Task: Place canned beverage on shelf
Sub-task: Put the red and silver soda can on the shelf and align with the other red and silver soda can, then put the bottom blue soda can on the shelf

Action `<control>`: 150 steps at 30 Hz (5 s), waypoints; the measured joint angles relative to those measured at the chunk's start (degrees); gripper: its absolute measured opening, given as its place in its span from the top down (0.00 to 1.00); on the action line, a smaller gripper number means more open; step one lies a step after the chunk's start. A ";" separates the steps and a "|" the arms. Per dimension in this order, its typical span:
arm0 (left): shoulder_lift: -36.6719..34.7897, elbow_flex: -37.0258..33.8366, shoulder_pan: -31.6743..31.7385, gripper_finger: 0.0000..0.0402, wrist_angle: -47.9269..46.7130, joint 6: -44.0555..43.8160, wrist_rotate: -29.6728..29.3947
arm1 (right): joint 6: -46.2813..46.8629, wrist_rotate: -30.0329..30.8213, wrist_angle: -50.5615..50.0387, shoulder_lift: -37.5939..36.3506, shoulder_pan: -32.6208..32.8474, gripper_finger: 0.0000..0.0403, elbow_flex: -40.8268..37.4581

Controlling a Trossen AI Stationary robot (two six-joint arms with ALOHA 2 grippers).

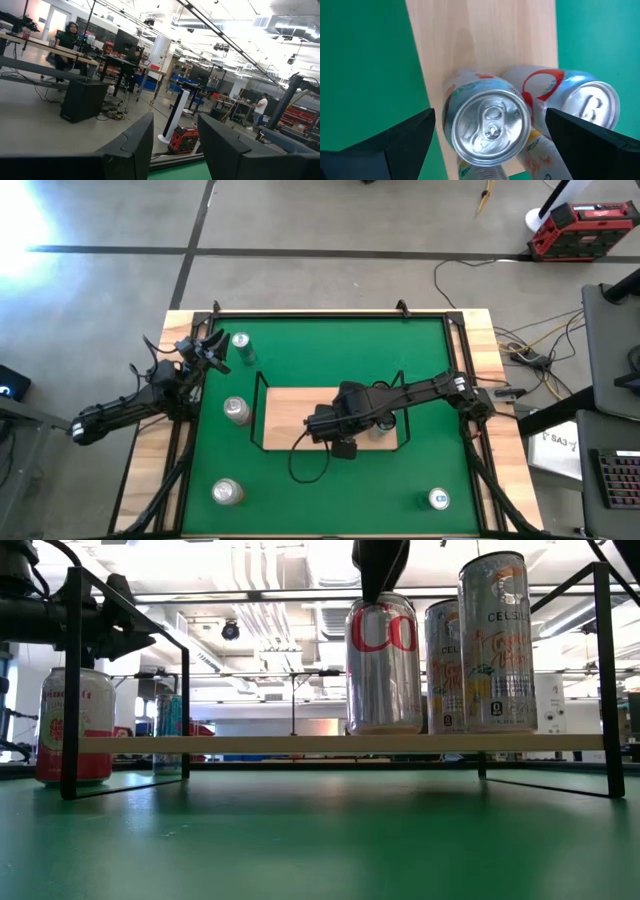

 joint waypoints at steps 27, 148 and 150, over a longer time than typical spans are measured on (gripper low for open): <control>0.00 0.00 0.00 0.66 0.00 0.00 0.00 | -3.70 3.35 7.42 0.56 1.18 0.12 0.00; 0.01 0.00 0.00 0.66 -0.03 0.00 0.00 | 100.53 14.51 1.63 -21.76 57.89 0.38 -38.71; 0.02 0.00 0.00 0.66 -0.01 0.00 0.00 | 100.97 15.70 1.65 -20.90 57.89 0.36 -38.71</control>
